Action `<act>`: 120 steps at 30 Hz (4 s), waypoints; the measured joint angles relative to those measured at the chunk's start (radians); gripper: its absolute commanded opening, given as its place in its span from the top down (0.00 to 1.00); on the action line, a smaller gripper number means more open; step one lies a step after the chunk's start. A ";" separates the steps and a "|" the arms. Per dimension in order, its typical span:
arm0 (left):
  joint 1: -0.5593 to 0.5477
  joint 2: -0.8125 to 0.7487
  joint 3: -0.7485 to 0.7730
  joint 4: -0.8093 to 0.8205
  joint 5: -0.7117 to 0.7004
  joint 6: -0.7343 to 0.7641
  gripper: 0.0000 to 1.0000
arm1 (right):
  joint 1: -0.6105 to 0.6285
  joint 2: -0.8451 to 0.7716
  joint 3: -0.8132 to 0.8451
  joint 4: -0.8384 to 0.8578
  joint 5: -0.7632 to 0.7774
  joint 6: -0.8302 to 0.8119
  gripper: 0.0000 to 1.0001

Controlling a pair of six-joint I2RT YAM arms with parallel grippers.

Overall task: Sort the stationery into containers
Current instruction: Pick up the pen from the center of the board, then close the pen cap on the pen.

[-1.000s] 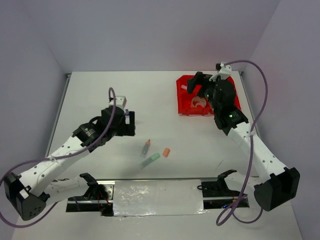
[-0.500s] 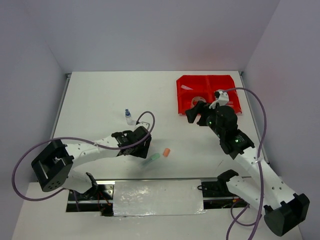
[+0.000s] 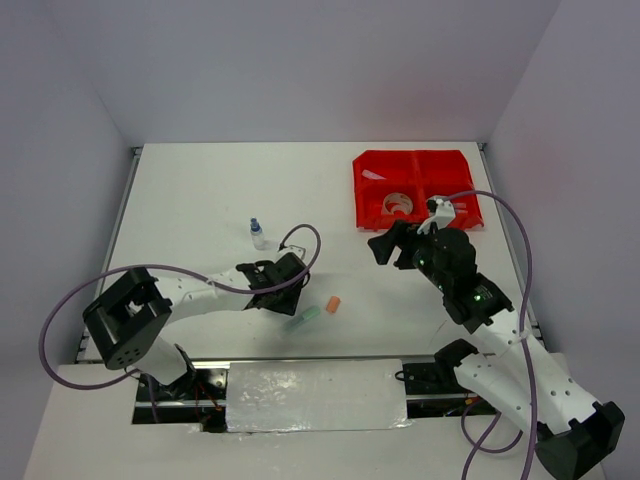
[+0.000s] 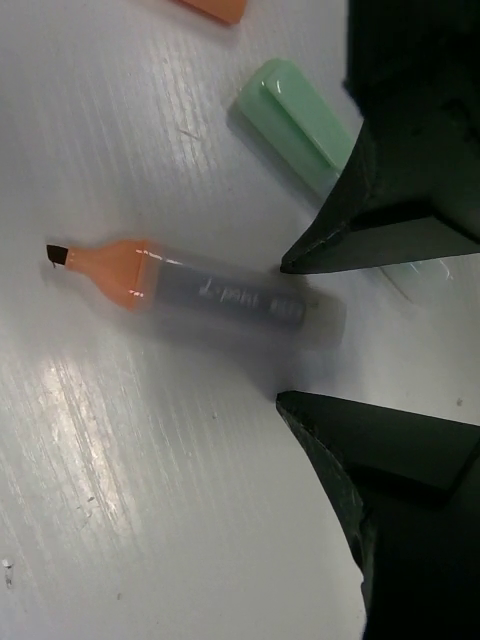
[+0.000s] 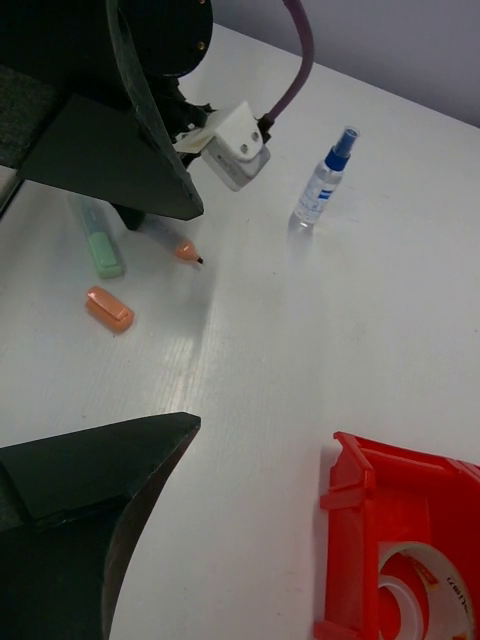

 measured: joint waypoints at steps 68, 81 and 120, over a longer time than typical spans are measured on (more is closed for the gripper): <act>-0.074 -1.080 0.118 -0.369 -0.054 0.155 1.00 | 0.613 0.914 0.272 -0.309 0.566 0.779 0.40; -0.087 -1.091 0.116 -0.371 -0.053 0.154 1.00 | 0.613 0.972 0.258 -0.291 0.581 0.823 0.73; -0.092 -0.828 -0.287 1.032 0.703 -0.074 1.00 | 0.480 0.084 0.220 0.800 -0.202 -0.089 1.00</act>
